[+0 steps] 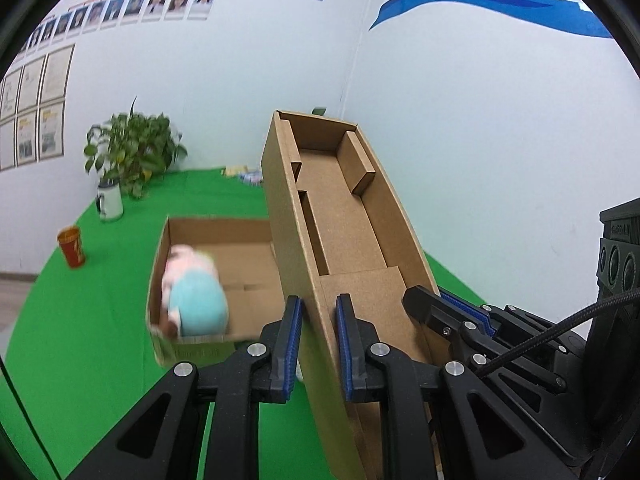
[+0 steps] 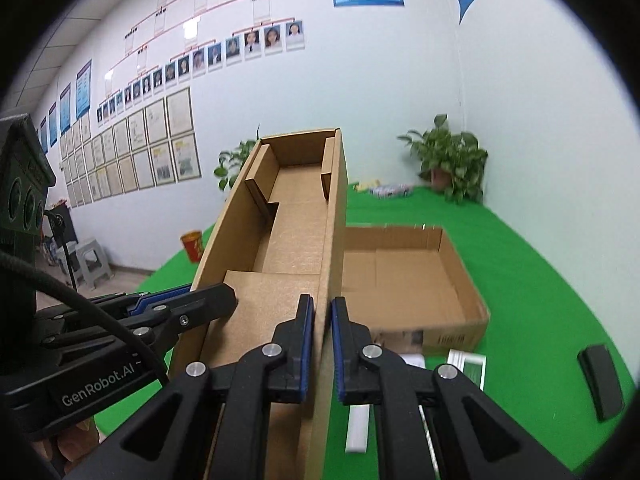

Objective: Organize objects
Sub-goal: 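Grasp the cardboard insert with the left gripper beside the right gripper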

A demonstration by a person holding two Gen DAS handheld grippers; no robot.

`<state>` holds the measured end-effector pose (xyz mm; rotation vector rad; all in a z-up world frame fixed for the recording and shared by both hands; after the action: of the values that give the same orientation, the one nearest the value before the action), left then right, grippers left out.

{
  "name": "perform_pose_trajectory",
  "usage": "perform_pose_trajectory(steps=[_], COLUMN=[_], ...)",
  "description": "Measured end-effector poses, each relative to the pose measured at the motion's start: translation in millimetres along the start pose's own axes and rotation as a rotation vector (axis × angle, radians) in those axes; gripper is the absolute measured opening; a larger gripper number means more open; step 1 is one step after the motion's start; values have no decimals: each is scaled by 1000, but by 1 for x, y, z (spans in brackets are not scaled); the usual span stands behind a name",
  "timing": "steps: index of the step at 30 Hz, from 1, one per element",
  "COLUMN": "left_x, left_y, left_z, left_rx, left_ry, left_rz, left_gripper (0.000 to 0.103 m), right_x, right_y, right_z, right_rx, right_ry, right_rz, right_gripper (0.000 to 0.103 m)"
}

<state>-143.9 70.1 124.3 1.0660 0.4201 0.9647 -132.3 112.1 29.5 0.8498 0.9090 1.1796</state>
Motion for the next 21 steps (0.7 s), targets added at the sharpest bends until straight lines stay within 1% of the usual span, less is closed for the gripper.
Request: perform_pose_trajectory(steps=[2, 4, 9, 16, 19, 21], left_x=[-2, -5, -13, -32, -45, -51], left_y=[18, 37, 69, 101, 118, 123], left_z=[-2, -4, -10, -33, -53, -65], left_rx=[15, 31, 49, 44, 35, 27], left_ry=[2, 22, 36, 47, 45, 51], left_rz=[-10, -32, -37, -26, -21, -20], left_gripper=[14, 13, 13, 13, 13, 13], right_x=[0, 0, -2, -2, 0, 2], right_y=[14, 24, 50, 68, 76, 79], right_z=[-4, -8, -25, -48, -60, -68], right_rx=[24, 37, 67, 61, 52, 46], right_ry=[-4, -9, -8, 3, 9, 12], right_rz=[5, 11, 32, 27, 26, 22], right_gripper=[8, 8, 8, 8, 8, 8])
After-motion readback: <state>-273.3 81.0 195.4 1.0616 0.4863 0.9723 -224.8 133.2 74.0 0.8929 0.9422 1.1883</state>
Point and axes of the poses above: each gripper's, at about its wrist camera, not at the fingertips, and z roughly against the way its jaws point, x to its right, y to its top, the point moved 9 cm from there along -z, roughly the way its jaws point, and after that the axes turned 4 degrees about -z, right-handed, at the moved point
